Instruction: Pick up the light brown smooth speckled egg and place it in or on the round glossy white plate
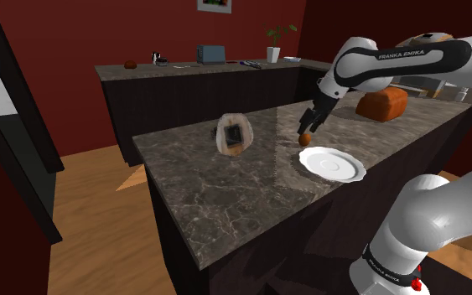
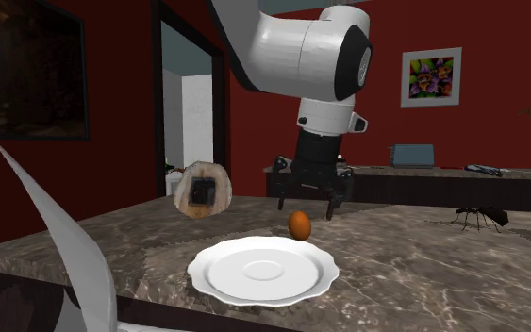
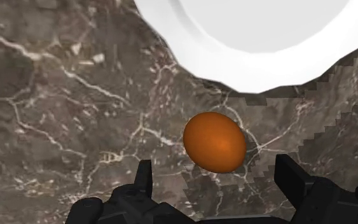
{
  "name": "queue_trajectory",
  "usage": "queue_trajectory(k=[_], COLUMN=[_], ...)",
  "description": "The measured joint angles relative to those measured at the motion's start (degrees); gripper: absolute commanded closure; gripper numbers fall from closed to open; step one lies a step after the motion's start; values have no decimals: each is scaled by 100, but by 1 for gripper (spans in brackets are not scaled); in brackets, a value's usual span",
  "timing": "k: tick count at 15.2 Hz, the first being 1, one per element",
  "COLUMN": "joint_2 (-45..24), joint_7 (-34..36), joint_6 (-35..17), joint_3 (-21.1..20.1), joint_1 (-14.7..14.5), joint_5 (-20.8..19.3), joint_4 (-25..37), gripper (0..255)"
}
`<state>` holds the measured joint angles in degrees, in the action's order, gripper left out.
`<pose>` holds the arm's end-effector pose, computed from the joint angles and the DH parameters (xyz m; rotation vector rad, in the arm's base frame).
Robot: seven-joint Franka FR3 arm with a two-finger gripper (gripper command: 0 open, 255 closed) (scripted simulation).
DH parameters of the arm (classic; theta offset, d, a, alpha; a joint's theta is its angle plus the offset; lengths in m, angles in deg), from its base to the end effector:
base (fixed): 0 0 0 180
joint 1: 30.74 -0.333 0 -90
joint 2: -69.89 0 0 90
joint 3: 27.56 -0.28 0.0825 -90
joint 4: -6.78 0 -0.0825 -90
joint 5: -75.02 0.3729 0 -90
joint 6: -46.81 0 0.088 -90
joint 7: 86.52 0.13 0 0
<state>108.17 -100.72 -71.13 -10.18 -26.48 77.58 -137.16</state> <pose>0.3636 -0.1410 0.4640 -2.9504 0.1515 -0.3649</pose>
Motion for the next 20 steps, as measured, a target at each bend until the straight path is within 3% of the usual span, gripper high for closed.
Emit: queue_trajectory(k=[5,10,11,20], joint_2=[-110,-133,-133,-133], joint_7=[-18,-21,-22,-22], joint_6=[-353,-385,-386,-386], joint_3=[9,13,13,13], joint_1=[-35,-42,-42,-42], joint_5=[33,39,39,39], joint_4=[-239,-246,-247,-247], gripper=[0,0,255,255])
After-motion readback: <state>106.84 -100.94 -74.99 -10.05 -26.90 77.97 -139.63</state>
